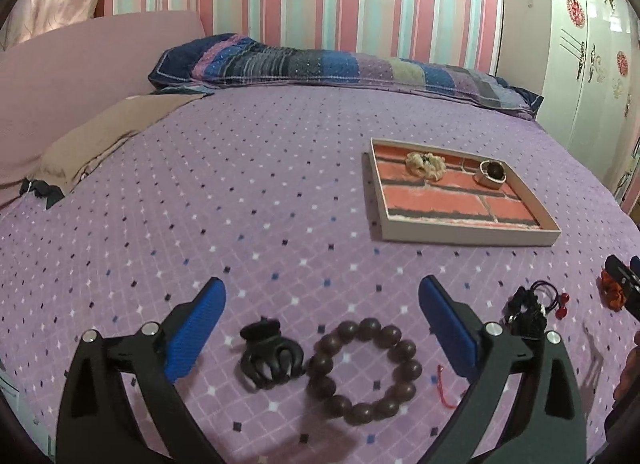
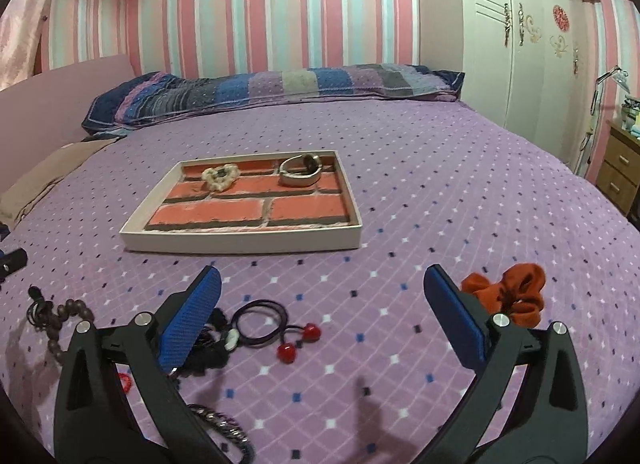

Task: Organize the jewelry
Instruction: 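Grasp the black claw clip with the left tool while the right tool grasps the black hair tie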

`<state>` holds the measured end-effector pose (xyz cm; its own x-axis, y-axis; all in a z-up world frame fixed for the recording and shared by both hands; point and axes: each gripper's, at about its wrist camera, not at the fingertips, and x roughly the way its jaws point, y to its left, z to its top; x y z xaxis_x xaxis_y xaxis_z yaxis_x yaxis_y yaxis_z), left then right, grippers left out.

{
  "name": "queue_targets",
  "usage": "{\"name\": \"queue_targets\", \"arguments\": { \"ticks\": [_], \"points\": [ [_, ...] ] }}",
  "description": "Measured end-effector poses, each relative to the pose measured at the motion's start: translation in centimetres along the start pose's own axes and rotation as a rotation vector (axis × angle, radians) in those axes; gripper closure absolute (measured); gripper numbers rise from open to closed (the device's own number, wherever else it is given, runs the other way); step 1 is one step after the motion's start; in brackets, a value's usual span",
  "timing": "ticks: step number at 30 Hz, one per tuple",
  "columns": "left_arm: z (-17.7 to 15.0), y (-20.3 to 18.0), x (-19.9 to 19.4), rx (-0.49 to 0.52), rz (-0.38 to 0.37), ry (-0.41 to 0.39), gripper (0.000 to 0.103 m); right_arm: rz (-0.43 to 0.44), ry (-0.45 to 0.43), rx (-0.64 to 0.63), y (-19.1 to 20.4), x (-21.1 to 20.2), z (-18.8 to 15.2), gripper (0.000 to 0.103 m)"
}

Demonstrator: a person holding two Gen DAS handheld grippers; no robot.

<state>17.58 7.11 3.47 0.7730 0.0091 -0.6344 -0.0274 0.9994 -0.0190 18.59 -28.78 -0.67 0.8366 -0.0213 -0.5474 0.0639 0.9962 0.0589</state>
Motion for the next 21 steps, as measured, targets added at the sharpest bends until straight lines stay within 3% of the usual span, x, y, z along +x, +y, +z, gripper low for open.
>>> {"name": "queue_targets", "arguments": {
  "ticks": [6, 12, 21],
  "points": [
    [-1.5, 0.5, 0.5, 0.026, 0.047, 0.015, 0.008, 0.011, 0.006, -0.03, 1.6, -0.1, -1.3, 0.004],
    [-2.6, 2.1, 0.9, -0.006, 0.015, 0.025, 0.008, -0.037, -0.019, -0.125, 2.4, -0.1, -2.2, 0.004],
    [-4.4, 2.8, 1.0, -0.017, -0.01, 0.04, 0.008, -0.05, 0.049, -0.081, 0.4, 1.3, -3.8, 0.004]
  ]
}}
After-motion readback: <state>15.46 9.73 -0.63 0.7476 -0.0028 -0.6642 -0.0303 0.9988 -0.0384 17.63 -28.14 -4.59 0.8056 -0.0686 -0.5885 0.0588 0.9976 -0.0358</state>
